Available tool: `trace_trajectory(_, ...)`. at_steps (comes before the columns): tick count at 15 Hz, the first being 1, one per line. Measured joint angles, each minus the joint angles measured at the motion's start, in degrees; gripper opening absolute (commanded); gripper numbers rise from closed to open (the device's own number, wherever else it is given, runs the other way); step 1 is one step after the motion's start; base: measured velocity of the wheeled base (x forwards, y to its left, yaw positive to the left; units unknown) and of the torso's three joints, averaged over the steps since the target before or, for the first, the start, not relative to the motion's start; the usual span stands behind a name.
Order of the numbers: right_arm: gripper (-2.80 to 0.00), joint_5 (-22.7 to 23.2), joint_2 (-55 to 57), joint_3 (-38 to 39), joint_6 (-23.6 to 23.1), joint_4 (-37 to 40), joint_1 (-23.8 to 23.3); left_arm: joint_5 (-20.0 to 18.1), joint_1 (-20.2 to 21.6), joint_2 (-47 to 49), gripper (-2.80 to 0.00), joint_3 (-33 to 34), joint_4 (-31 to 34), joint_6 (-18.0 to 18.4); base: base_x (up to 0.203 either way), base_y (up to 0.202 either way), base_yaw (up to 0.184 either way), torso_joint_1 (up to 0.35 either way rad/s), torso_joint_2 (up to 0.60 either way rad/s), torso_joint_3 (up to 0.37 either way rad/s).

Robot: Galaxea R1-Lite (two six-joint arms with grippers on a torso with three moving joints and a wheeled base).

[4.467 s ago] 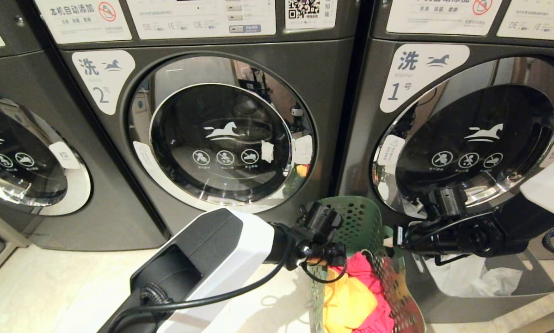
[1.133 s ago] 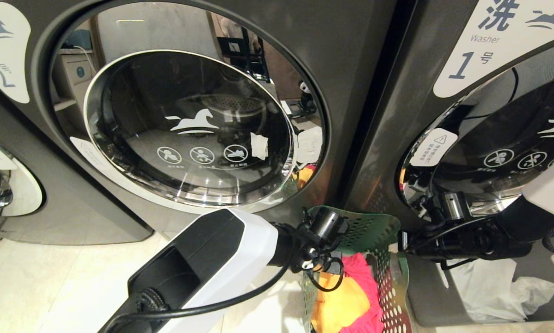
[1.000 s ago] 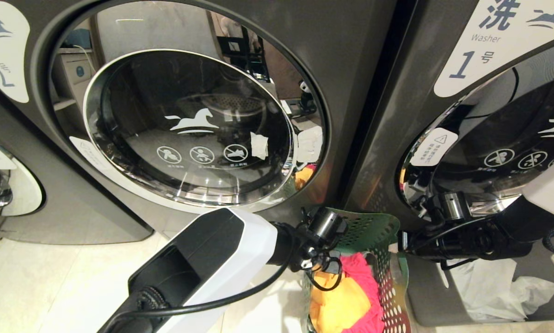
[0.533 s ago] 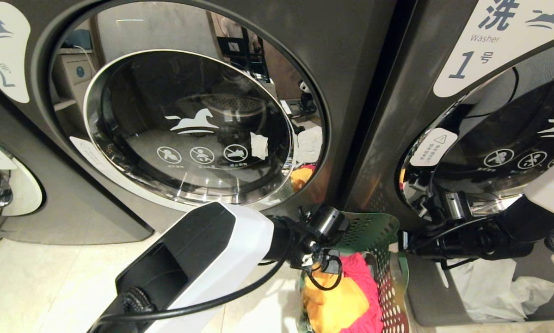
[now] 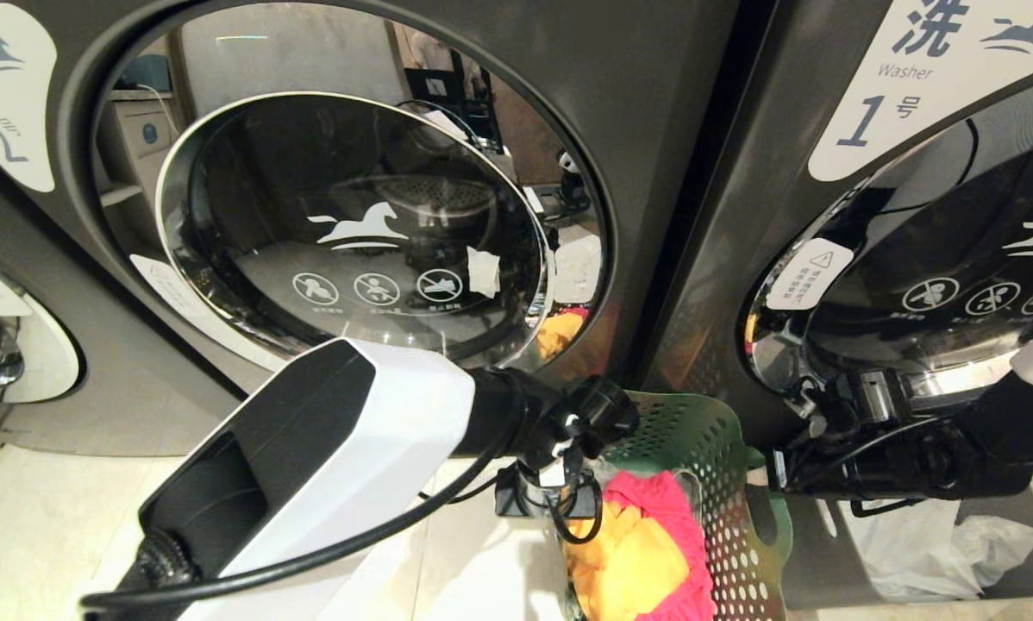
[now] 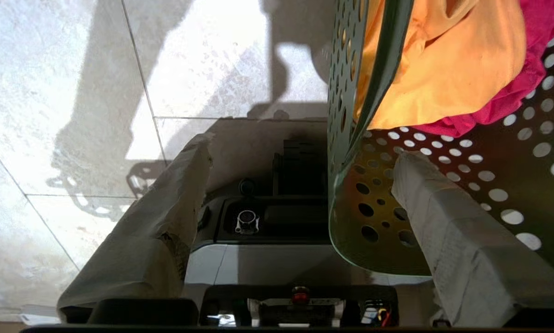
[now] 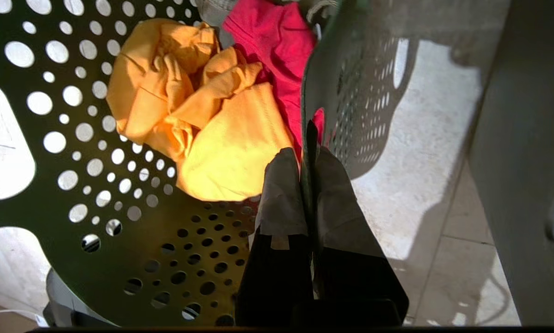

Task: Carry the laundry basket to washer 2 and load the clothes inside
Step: Pick up the clothes basket and put it beside the washing machine

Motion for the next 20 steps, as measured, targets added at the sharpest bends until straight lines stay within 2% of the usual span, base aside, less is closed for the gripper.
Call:
trace_trajectory(8,-2.8,0.0,-1.7,1.8,-3.5,0.3,-7.8,-2.0,0.1,-7.5,0.0,5.9,-0.3,-1.2,0.0,0.0,0.0,0.0,0.0,0.0)
trace_trajectory(14,-2.8,-0.3,-1.8,2.8,-4.9,0.8,-9.4,-2.8,-0.2,-9.5,0.0,7.0,0.1,-1.9,0.0,0.0,0.0,0.0,0.0,0.0)
trace_trajectory(20,-2.8,-0.9,-2.4,4.9,-4.7,0.7,-10.3,-3.0,-0.3,-14.9,0.0,15.5,-0.5,-2.0,0.0,0.0,0.0,0.0,0.0,0.0)
